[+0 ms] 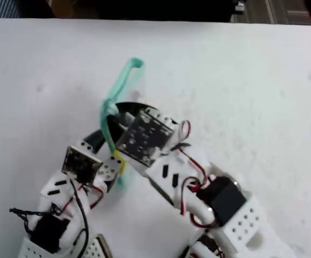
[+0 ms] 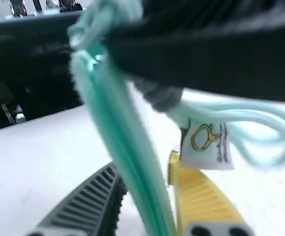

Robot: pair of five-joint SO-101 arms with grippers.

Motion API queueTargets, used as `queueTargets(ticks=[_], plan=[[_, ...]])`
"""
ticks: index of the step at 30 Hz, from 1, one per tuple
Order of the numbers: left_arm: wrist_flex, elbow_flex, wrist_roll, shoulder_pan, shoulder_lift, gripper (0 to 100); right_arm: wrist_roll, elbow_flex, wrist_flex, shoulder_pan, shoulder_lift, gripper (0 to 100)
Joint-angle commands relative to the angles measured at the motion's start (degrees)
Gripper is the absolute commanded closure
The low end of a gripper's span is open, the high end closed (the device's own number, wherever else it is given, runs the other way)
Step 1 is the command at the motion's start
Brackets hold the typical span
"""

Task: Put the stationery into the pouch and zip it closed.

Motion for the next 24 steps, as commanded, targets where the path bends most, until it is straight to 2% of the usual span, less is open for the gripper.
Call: queueTargets(ticks=[1,8,10,12,15,19,24], plan=[[3.9,-7.5,4.5,-0.3,0.2,82,0.0,-3.1,2.9,-0.7,-1.5,98.2],[2.5,-9.2,4.6,-0.2,0.2,82,0.0,-9.9,9.6,-0.7,-3.5,98.2],[1.1,-9.5,4.7,-0.2,0.2,82,2.7,-12.1,11.1,-0.7,-2.9,98.2],[0.9,-10.5,4.7,0.2,0.2,84,5.7,-12.7,11.9,-0.7,-2.1,98.2],[1.3,-11.6,4.6,0.3,0.2,90,6.3,-12.4,12.0,-0.3,-0.6,98.2],[3.3,-12.3,4.5,0.3,0.2,98,6.3,-12.8,10.8,4.1,1.7,98.2],[5.0,-12.6,4.5,0.3,0.2,98,6.4,-12.7,6.0,9.5,5.6,98.2]])
